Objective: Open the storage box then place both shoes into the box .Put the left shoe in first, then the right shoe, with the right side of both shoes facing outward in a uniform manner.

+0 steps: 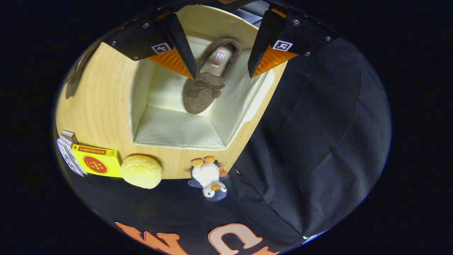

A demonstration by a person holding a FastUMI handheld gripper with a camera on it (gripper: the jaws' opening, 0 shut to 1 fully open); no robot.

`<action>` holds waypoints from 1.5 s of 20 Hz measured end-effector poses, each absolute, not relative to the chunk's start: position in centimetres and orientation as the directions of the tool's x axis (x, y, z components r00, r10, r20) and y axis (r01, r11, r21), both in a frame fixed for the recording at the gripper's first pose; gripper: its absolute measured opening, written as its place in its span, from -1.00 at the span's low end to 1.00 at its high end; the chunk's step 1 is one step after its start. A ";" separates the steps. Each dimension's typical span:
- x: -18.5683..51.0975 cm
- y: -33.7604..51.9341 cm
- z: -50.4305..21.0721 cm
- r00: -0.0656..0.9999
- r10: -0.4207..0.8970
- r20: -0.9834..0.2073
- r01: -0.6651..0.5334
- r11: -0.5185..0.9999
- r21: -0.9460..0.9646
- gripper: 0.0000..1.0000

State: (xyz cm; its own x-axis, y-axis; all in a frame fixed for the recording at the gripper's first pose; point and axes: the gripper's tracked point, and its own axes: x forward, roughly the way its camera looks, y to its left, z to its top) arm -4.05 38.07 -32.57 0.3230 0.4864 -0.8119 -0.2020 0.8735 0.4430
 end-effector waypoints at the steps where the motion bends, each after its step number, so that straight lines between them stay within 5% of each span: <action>1: -3.9 36.5 -31.8 0.345 0.488 -0.802 -0.206 0.873 0.442 0.82; 7: -3.6 25.1 -30.1 0.486 0.389 -0.783 -0.256 0.920 0.298 0.96; 13: -4.6 14.2 -31.3 0.542 0.274 -0.795 -0.129 0.961 0.244 0.97; 20: -6.9 2.0 -35.0 0.529 0.112 -0.841 0.003 0.991 0.134 0.97; 30: -10.3 -4.1 -41.0 0.435 0.113 -0.893 0.012 0.991 0.131 0.82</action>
